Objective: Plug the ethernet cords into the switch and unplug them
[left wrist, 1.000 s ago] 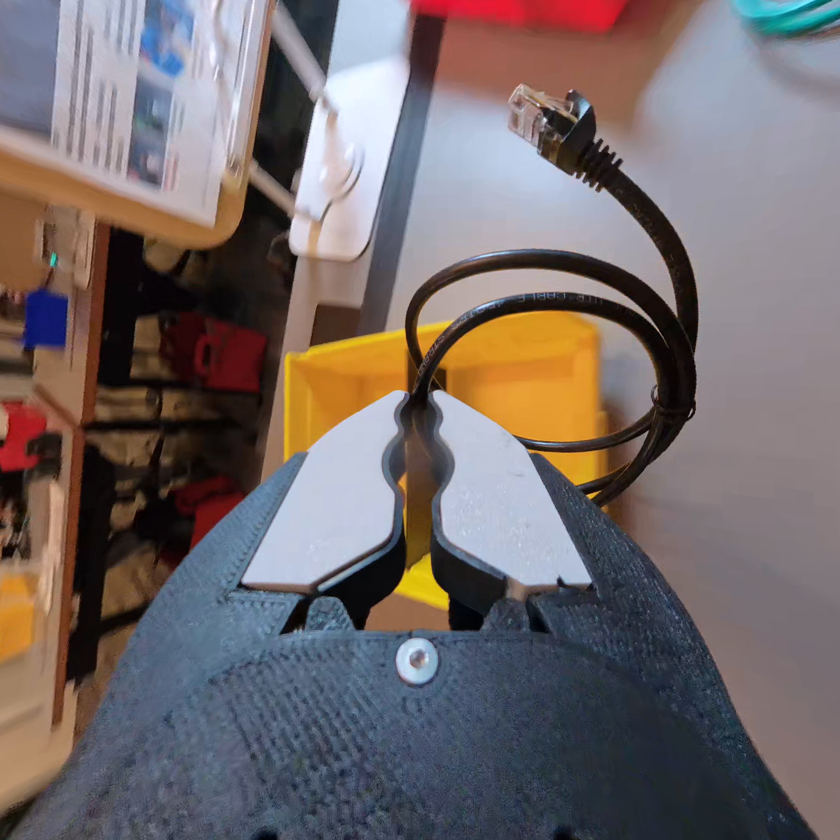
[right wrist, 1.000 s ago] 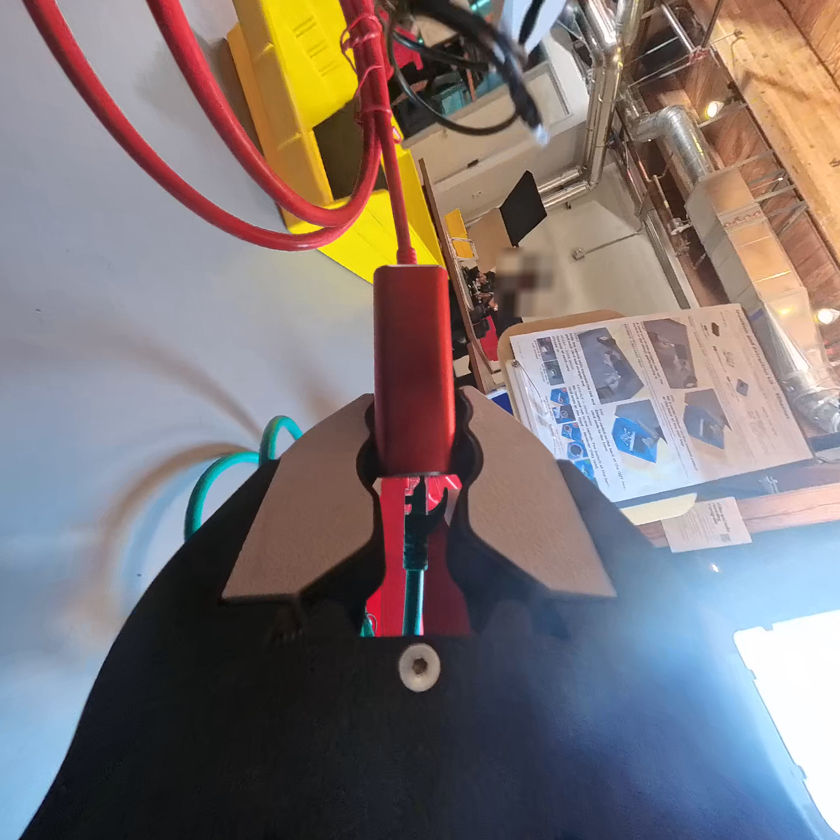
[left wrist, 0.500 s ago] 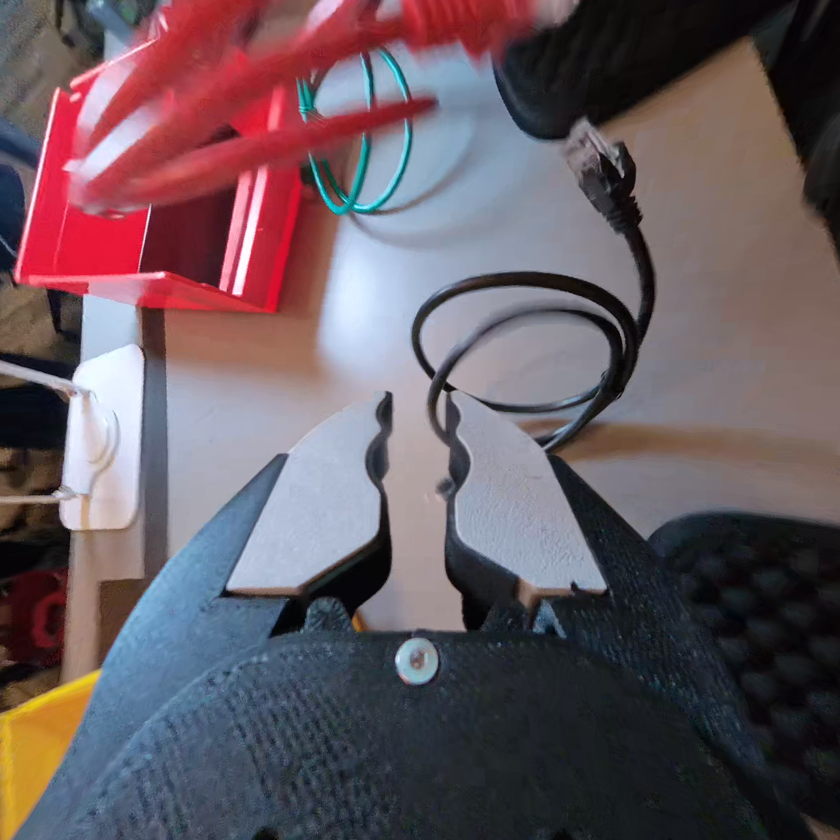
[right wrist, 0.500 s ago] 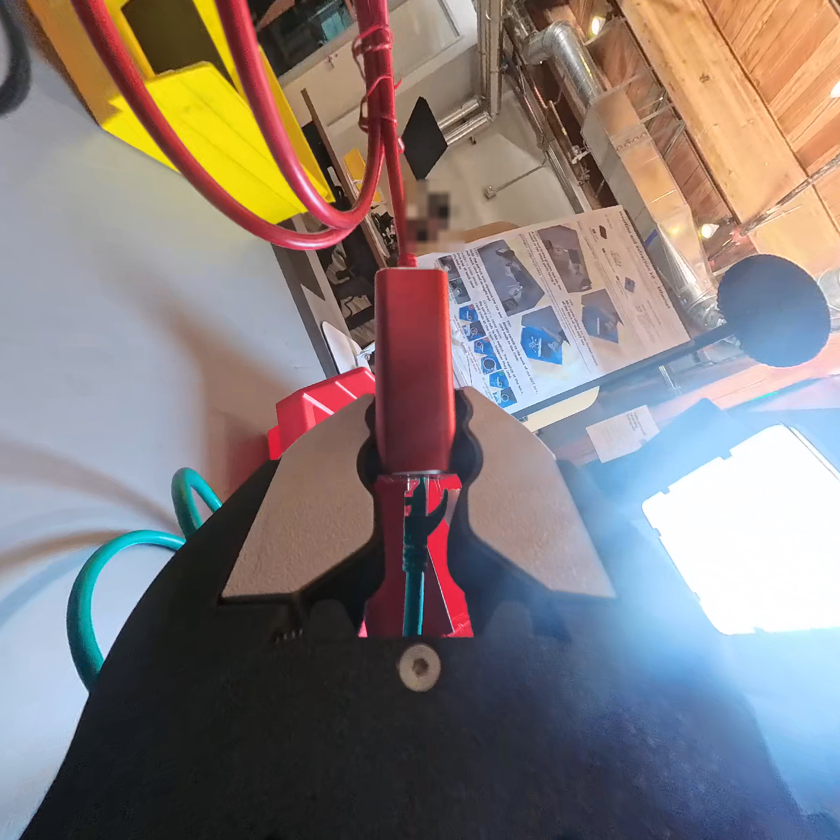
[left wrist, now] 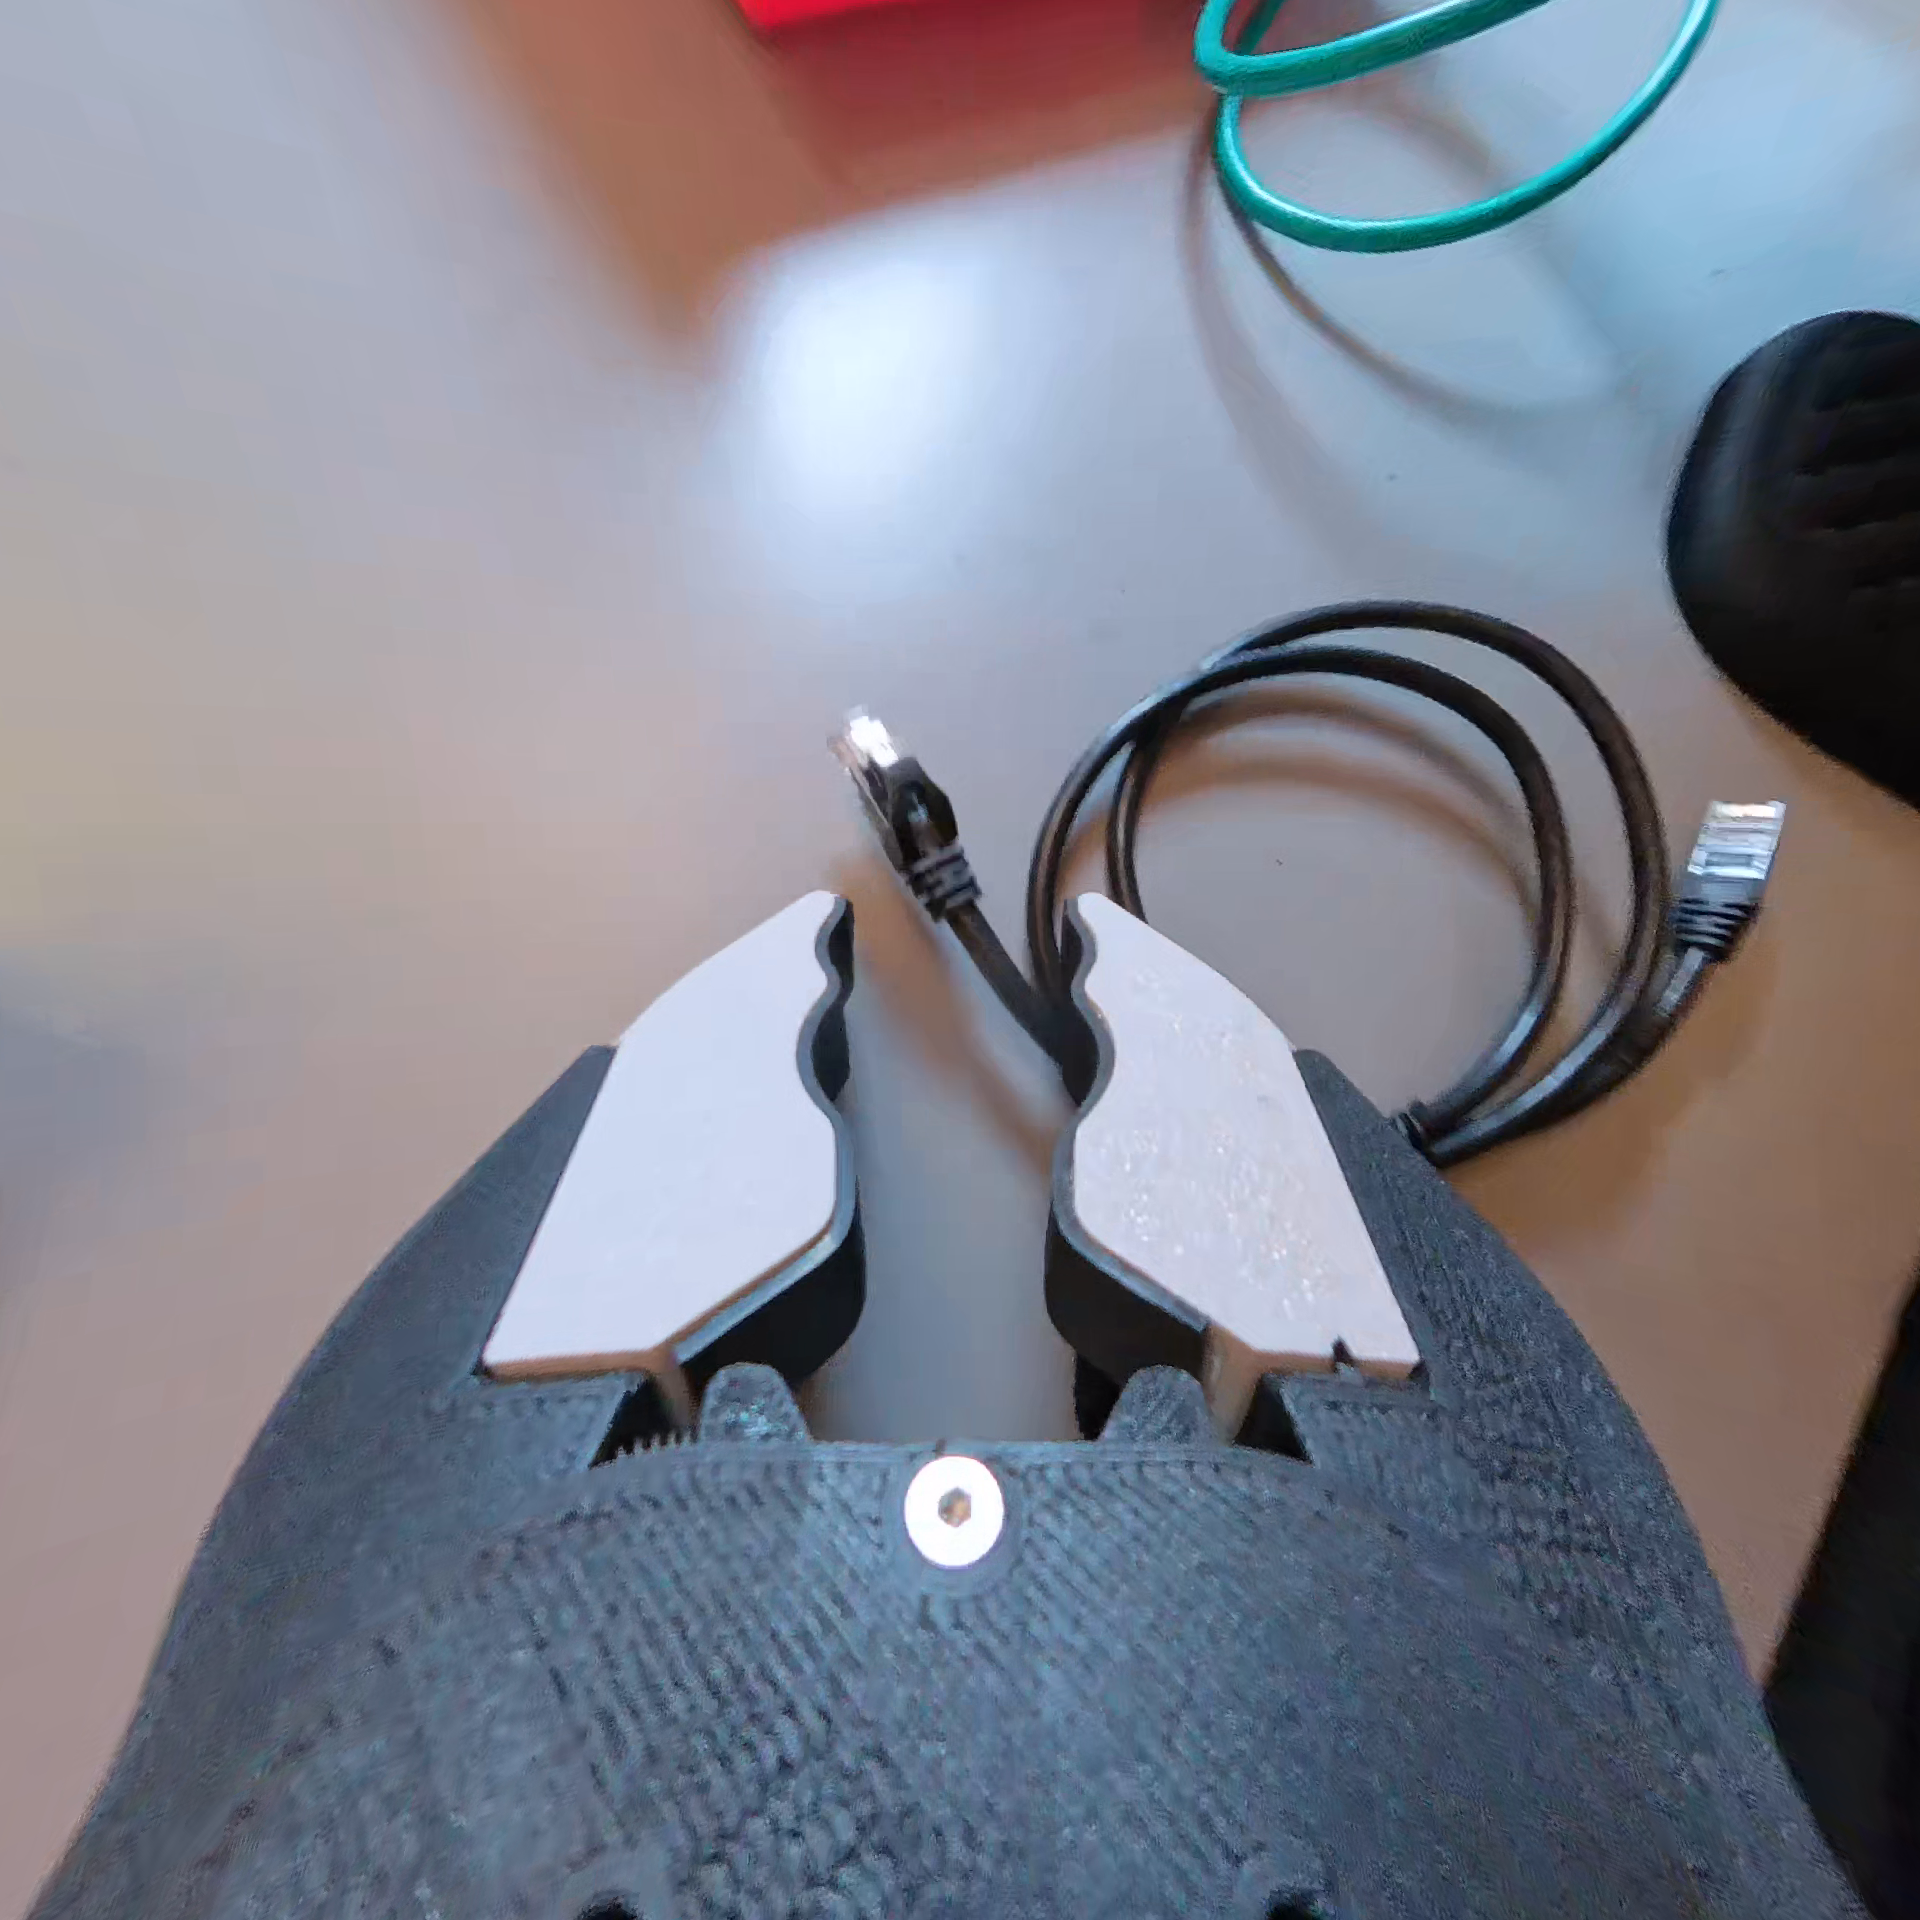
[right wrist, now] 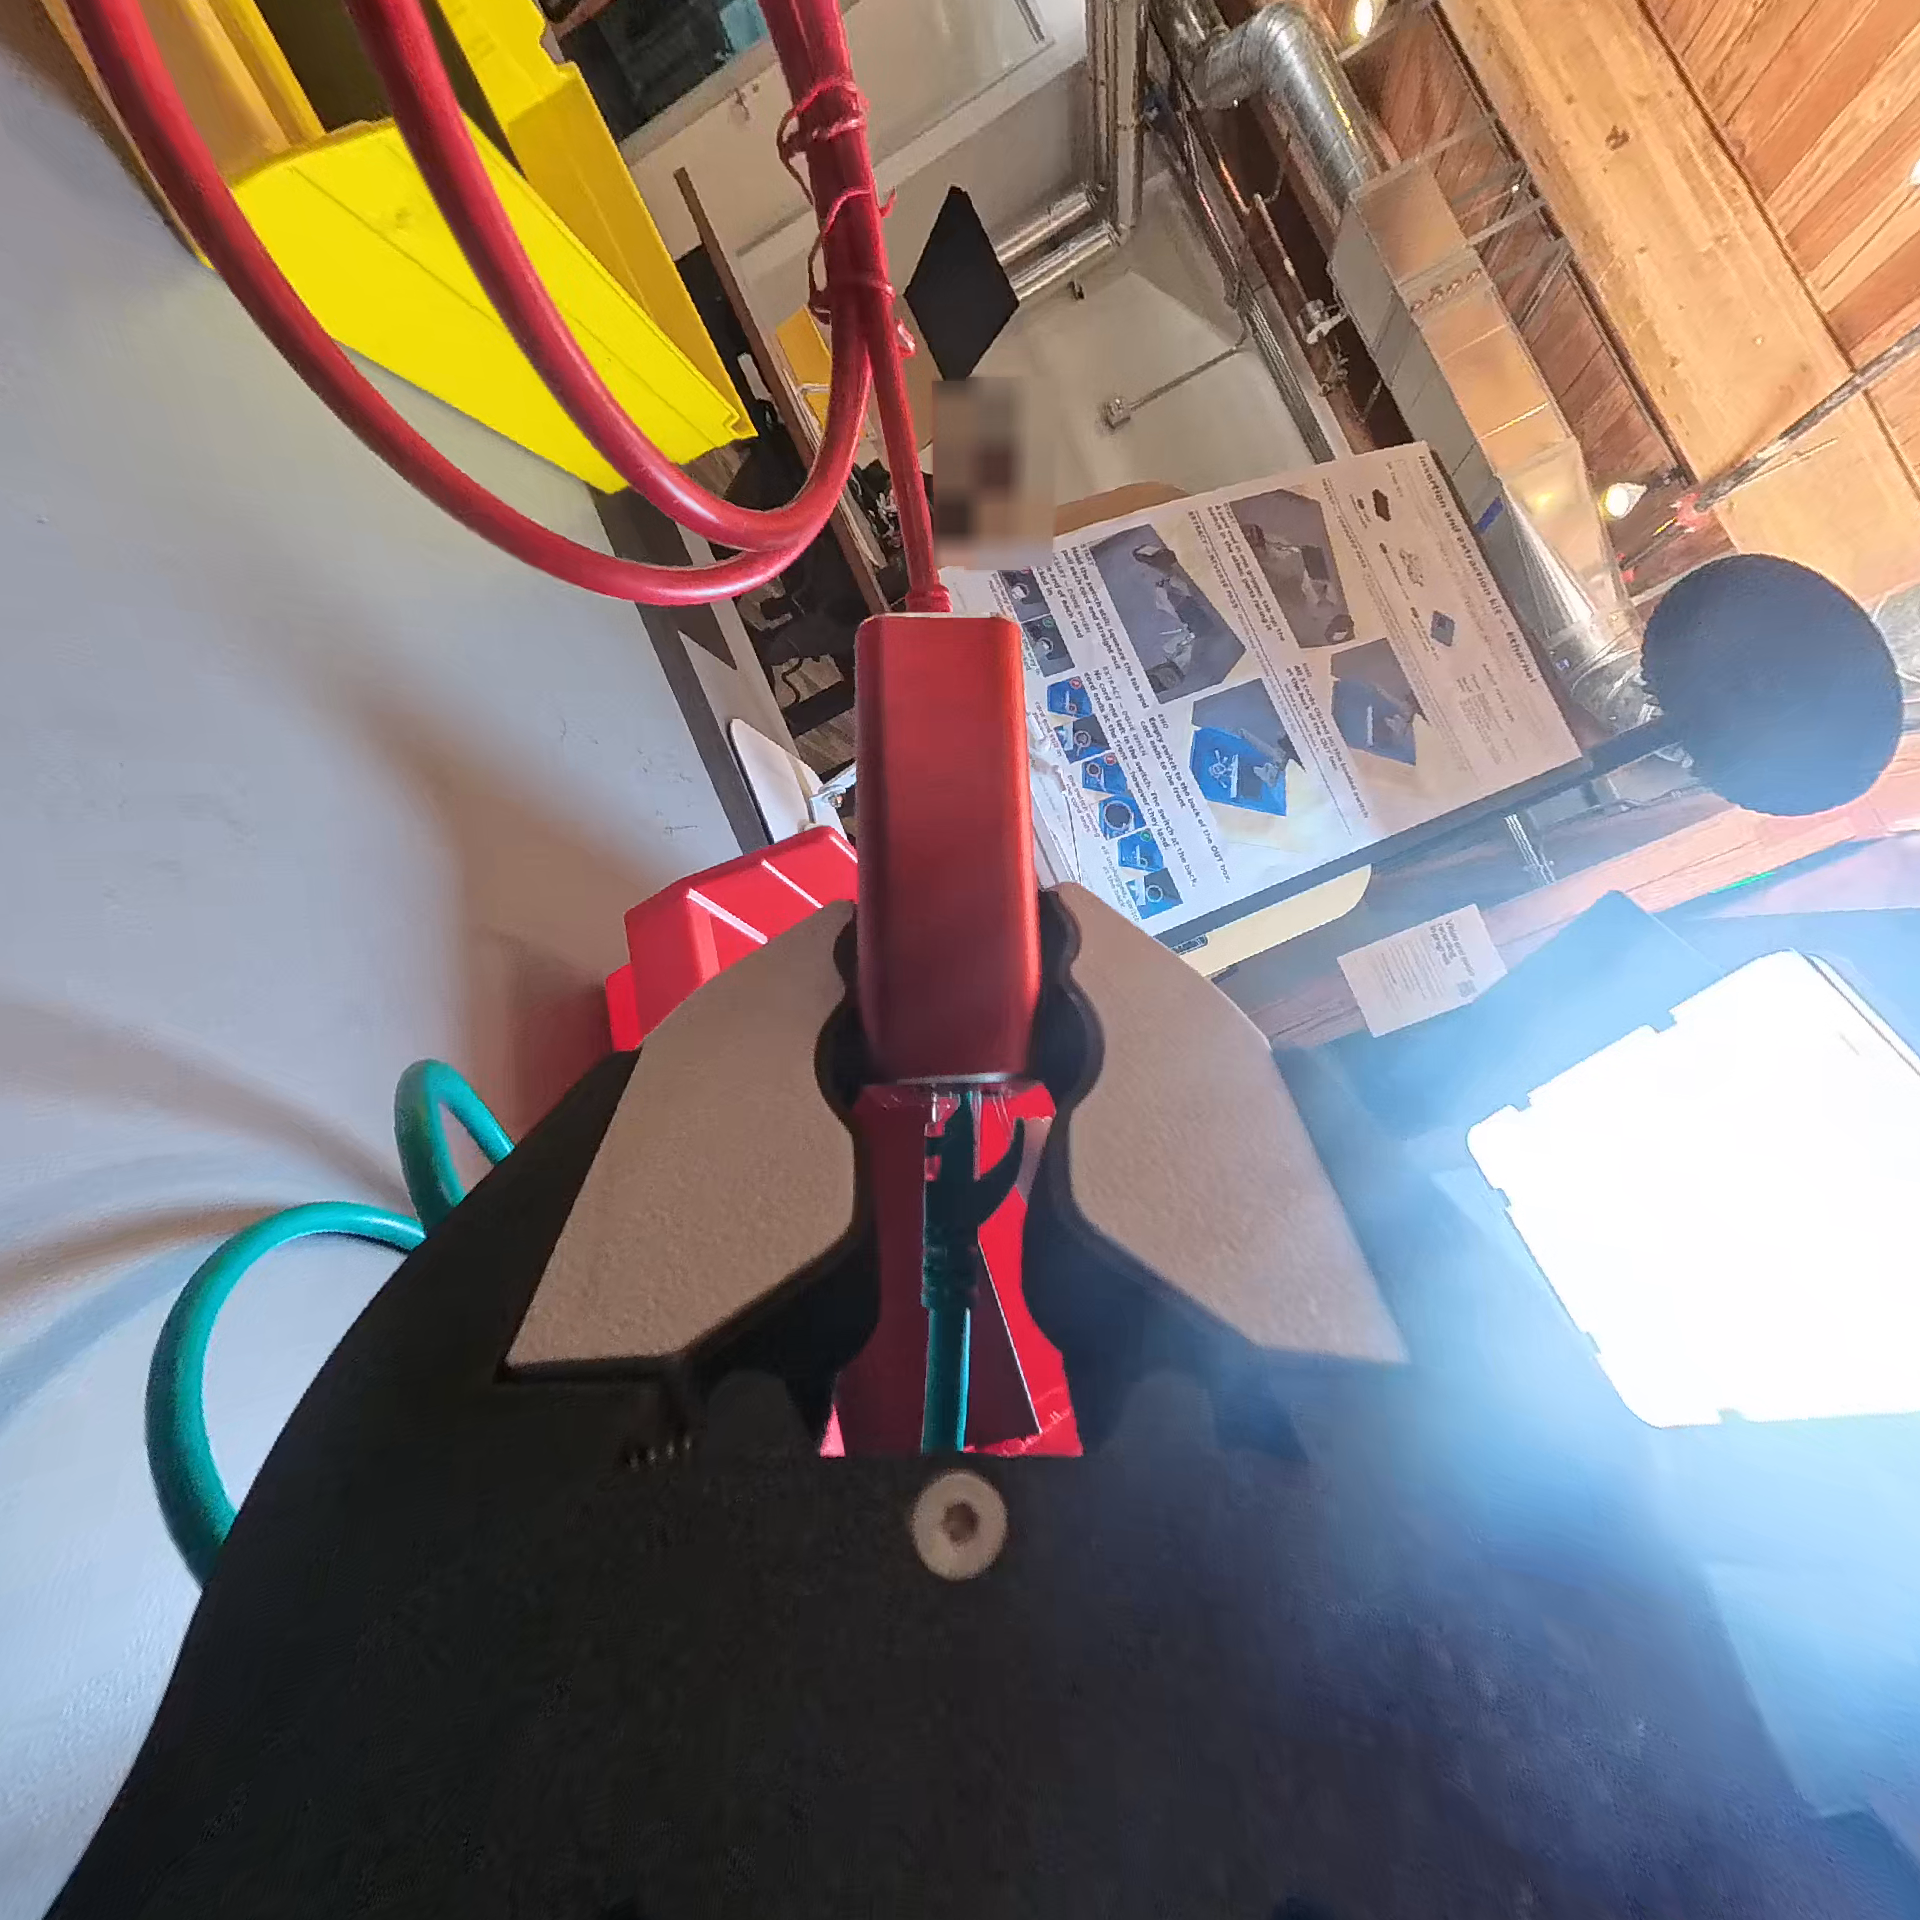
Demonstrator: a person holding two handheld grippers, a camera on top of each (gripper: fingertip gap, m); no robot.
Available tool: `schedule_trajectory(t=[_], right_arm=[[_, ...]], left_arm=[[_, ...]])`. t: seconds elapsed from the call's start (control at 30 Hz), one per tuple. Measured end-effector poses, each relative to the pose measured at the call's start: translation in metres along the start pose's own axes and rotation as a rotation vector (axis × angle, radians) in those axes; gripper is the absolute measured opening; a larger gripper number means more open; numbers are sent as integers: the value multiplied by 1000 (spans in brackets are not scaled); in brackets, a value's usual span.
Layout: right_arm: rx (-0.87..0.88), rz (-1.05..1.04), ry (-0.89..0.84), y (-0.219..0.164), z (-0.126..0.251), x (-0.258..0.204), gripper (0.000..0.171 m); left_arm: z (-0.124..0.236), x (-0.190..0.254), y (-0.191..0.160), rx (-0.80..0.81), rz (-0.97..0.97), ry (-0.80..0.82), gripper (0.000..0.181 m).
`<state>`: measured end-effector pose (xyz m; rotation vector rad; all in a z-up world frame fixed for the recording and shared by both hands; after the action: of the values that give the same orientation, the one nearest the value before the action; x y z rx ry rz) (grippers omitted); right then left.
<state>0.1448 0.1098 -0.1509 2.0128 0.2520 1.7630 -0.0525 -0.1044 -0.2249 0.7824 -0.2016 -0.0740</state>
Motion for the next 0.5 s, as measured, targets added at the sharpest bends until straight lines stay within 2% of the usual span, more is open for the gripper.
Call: schedule_trajectory(t=[0.13, 0.27, 0.37, 0.5], right_arm=[[-2, 3, 2, 0, 1, 0, 30], [3, 5, -1, 0, 2, 0, 30], [17, 5, 3, 1, 3, -1, 30], [38, 30, 37, 4, 1, -8, 30]], left_arm=[[-16, 0, 9, -63, -121, 57, 16], [-13, -4, 19, -119, -341, 67, 15], [24, -30, 36, -58, -409, 79, 13], [100, -66, 60, -56, -468, 199, 11]])
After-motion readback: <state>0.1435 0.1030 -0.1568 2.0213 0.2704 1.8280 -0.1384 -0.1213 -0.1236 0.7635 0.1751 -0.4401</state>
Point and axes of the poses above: each gripper's, where its closed fingertips meet, z back along the fingers, y out of its top, x = y × z across the jaws, the point moved 9 cm from there along z, back along the fingers, and after that the axes turned 1 degree about -y, right-handed, at the moved point
